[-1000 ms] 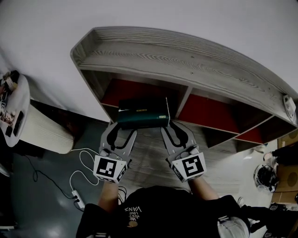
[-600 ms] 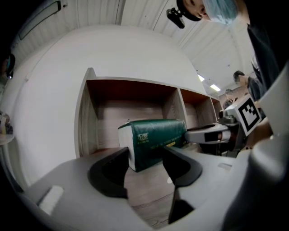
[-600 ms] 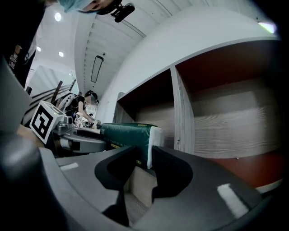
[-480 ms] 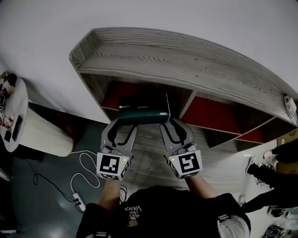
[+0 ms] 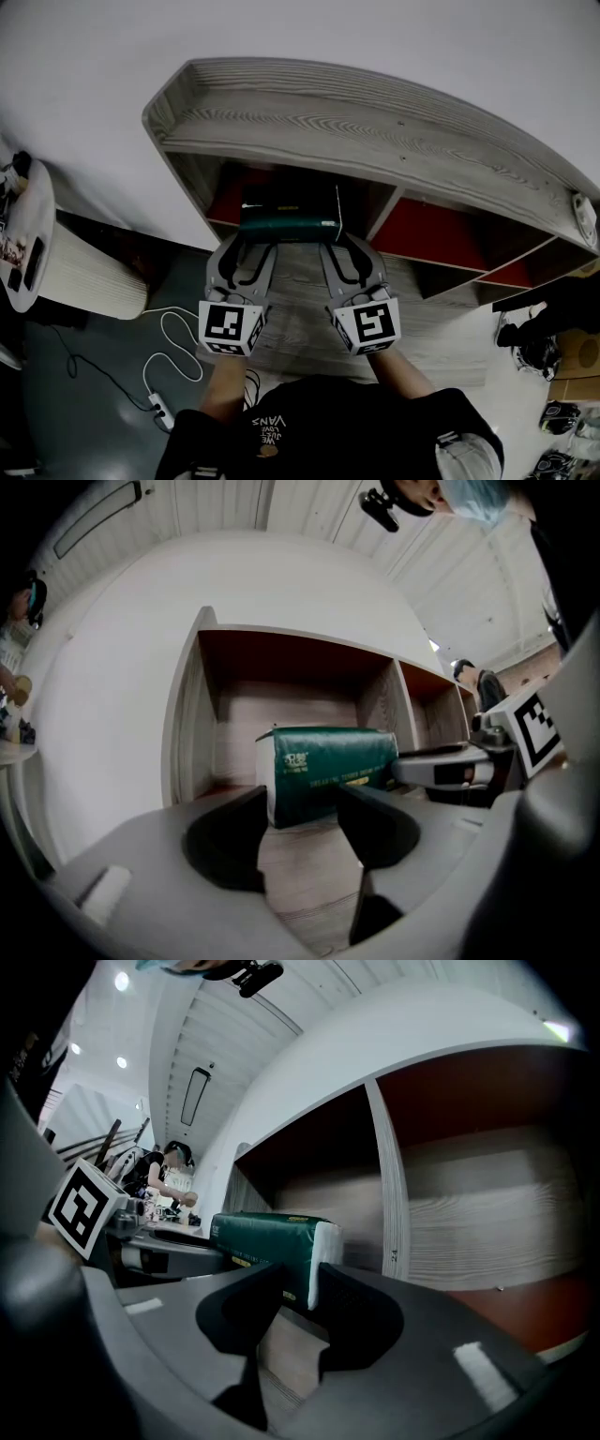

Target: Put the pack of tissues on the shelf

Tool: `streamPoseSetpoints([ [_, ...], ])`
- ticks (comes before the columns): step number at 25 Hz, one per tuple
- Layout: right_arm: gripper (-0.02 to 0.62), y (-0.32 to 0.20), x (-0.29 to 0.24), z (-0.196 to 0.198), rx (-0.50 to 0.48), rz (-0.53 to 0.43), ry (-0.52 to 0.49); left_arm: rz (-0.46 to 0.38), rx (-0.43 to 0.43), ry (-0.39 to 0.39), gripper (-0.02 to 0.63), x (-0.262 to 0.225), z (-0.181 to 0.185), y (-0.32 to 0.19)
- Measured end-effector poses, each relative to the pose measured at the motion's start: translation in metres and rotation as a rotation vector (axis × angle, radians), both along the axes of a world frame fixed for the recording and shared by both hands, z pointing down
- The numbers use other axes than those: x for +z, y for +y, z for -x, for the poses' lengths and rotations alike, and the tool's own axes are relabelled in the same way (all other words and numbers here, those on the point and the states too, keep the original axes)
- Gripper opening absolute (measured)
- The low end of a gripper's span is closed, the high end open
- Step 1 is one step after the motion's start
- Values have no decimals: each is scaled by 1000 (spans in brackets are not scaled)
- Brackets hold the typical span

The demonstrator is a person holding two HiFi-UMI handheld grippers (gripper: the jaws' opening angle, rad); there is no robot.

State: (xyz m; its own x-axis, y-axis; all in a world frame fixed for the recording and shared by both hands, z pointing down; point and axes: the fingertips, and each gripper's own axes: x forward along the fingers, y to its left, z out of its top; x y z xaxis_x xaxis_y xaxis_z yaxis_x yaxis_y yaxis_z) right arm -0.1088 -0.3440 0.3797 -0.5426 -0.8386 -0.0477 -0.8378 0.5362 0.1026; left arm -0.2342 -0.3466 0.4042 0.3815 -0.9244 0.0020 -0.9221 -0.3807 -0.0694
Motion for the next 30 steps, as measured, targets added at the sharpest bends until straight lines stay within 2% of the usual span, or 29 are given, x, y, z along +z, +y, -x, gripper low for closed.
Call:
streamPoseSetpoints([
  [4,100,0,1,-1,11,1,-4,-11,21,16,258,-1,2,2],
  [11,101,7,1,-3,23,-2,-24,-27,2,48,259,-3,13,17],
  [18,100,21,-6,-5,13,-23,-39,-67,24,26,255,-13,5,33],
  [21,98,22,-5,-2,8,-19,-27,-71,37,33,218,-12,1,32],
  [23,10,21,-5,0,8,-22,-24,-73,39,32,161,-13,-1,30],
  [24,6,20,-6,1,7,-25,-25,-74,41,28,134,-13,-1,28],
  [30,3,12,-7,9,10,-18,-6,-66,42,19,64,-13,-1,18],
])
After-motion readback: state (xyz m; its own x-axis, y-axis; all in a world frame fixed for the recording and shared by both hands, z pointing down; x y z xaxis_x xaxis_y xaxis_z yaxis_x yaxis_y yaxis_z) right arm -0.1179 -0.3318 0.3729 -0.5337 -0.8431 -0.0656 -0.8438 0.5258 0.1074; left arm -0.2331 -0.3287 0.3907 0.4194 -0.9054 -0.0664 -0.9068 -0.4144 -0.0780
